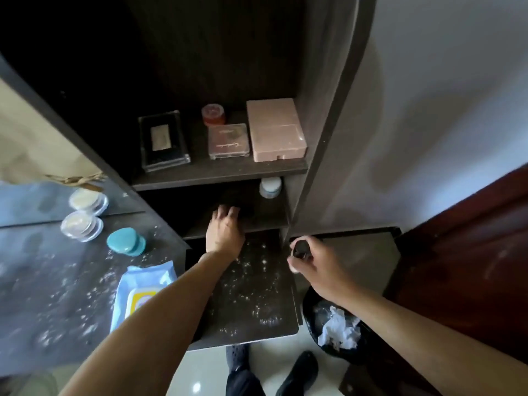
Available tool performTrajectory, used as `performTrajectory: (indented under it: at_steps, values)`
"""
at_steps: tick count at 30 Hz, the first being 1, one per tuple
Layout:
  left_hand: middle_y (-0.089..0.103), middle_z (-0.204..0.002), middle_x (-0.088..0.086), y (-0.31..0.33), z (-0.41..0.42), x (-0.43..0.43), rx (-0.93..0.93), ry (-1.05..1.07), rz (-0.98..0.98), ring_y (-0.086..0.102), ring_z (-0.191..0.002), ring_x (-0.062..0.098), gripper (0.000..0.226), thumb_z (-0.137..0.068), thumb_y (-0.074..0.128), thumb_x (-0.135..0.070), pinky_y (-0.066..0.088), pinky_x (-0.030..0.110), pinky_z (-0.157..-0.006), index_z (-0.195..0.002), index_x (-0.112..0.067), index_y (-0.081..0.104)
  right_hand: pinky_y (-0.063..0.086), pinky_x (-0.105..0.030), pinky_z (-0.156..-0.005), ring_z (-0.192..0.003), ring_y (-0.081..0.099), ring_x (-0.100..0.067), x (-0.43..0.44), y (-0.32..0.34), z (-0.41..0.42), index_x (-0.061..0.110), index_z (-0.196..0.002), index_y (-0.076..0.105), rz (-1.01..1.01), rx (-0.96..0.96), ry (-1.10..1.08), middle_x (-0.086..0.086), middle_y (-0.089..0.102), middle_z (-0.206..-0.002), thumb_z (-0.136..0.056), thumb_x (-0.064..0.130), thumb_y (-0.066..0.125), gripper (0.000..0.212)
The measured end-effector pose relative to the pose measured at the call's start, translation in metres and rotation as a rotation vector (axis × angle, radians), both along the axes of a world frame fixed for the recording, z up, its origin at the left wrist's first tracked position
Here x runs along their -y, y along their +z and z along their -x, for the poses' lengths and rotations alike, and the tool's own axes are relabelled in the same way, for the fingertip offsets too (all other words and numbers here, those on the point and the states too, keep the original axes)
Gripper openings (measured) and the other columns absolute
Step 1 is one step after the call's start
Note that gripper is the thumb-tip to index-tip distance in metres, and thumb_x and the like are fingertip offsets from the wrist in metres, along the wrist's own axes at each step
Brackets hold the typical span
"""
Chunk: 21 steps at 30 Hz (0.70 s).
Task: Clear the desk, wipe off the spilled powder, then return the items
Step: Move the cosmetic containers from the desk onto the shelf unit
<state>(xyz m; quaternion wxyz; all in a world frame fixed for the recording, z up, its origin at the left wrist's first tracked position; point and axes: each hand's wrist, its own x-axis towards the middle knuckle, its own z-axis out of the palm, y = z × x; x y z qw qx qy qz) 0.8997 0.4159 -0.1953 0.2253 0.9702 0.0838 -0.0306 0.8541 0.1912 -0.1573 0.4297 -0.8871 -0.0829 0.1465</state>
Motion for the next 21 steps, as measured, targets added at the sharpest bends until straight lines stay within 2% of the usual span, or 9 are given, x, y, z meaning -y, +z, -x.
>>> performTrajectory:
  at_steps: [3,6,8,10,12,16,19,21]
  values:
    - [0.055,-0.11,0.02,-0.009,0.038,-0.019,-0.018,0.019,-0.117,0.053,-0.101,0.041,0.046,-0.073,0.064,-0.01,0.046,0.046,-0.085,-0.118,-0.004,0.06,0.052,-0.039,-0.071,-0.066,0.064,-0.015,-0.036,0.0,-0.023,0.026,-0.094,0.054,-0.045,0.056,0.055,0.001,0.066,-0.07,-0.08,0.035,0.06,0.017]
    - [0.056,-0.11,0.02,-0.014,0.057,-0.036,-0.05,0.028,-0.21,0.054,-0.104,0.04,0.048,-0.068,0.067,-0.013,0.047,0.044,-0.088,-0.113,-0.002,0.06,0.043,-0.029,-0.065,-0.061,0.057,-0.007,-0.076,0.002,-0.05,0.017,-0.097,0.057,-0.018,0.067,0.015,0.008,0.061,-0.067,-0.086,0.03,0.062,0.018]
    - [0.053,-0.125,0.021,-0.018,0.063,-0.046,-0.065,0.0,-0.251,0.048,-0.12,0.039,0.055,-0.07,0.065,-0.014,0.041,0.043,-0.101,-0.122,0.001,0.056,0.04,-0.027,-0.068,-0.071,0.059,-0.014,-0.097,-0.002,-0.07,0.013,-0.103,0.056,0.06,0.059,-0.07,0.003,0.063,-0.077,-0.088,0.032,0.061,0.025]
    - [0.045,-0.139,0.022,-0.021,0.068,-0.054,-0.08,-0.051,-0.275,0.039,-0.132,0.038,0.062,-0.074,0.062,-0.013,0.031,0.043,-0.112,-0.132,0.003,0.048,0.048,-0.033,-0.075,-0.086,0.063,-0.026,-0.112,-0.011,-0.085,0.013,-0.107,0.052,0.142,0.074,-0.145,-0.007,0.067,-0.092,-0.088,0.038,0.058,0.032]
    - [0.041,-0.143,0.024,-0.024,0.07,-0.059,-0.086,-0.088,-0.294,0.036,-0.135,0.039,0.064,-0.075,0.061,-0.013,0.027,0.044,-0.115,-0.135,0.005,0.045,0.052,-0.04,-0.079,-0.092,0.065,-0.03,-0.123,-0.015,-0.094,0.015,-0.112,0.049,0.218,0.104,-0.206,-0.011,0.069,-0.095,-0.089,0.041,0.055,0.035]
    - [0.047,-0.137,0.026,-0.028,0.069,-0.061,-0.065,-0.121,-0.318,0.043,-0.129,0.041,0.064,-0.072,0.064,-0.013,0.032,0.044,-0.113,-0.131,0.007,0.05,0.048,-0.038,-0.082,-0.105,0.06,-0.033,-0.129,-0.014,-0.102,0.006,-0.129,0.043,0.274,0.143,-0.33,-0.018,0.065,-0.11,-0.092,0.033,0.057,0.048]
    - [0.05,-0.134,0.027,-0.031,0.069,-0.061,-0.043,-0.134,-0.307,0.046,-0.127,0.042,0.063,-0.07,0.065,-0.013,0.035,0.043,-0.11,-0.128,0.009,0.051,0.044,-0.031,-0.075,-0.104,0.061,-0.033,-0.13,-0.014,-0.1,0.003,-0.118,0.051,0.269,0.138,-0.4,-0.018,0.065,-0.109,-0.089,0.03,0.063,0.042]
    - [0.047,-0.137,0.027,-0.033,0.068,-0.063,-0.037,-0.15,-0.304,0.041,-0.131,0.041,0.063,-0.074,0.061,-0.015,0.033,0.042,-0.113,-0.131,0.008,0.048,0.047,-0.033,-0.077,-0.101,0.062,-0.032,-0.133,-0.019,-0.099,0.005,-0.106,0.056,0.247,0.101,-0.448,-0.016,0.066,-0.106,-0.084,0.03,0.067,0.035]
